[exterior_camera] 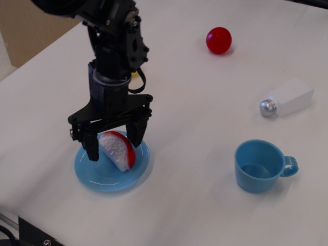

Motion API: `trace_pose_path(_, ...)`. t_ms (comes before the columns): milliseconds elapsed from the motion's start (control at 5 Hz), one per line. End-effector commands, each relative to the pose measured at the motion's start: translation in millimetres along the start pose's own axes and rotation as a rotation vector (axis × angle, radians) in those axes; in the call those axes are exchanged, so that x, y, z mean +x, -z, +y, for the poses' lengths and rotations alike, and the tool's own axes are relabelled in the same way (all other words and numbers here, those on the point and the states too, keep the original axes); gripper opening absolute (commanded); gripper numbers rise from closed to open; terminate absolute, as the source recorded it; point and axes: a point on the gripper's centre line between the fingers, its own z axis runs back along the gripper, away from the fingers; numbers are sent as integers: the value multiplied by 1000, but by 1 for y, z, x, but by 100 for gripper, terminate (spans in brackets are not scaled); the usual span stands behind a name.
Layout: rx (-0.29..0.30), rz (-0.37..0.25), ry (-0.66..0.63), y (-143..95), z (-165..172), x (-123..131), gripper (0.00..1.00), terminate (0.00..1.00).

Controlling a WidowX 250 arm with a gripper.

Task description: Take sushi off plate

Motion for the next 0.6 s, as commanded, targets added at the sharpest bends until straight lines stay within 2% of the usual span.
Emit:
trace_pose_path(0,-74,-43,-70,-1,-7,8,100,0)
trace_pose_path(200,-107,-31,-65,5,-7,8,100,0)
trace_pose_path(400,-154,-50,-53,10,-10,6,100,0)
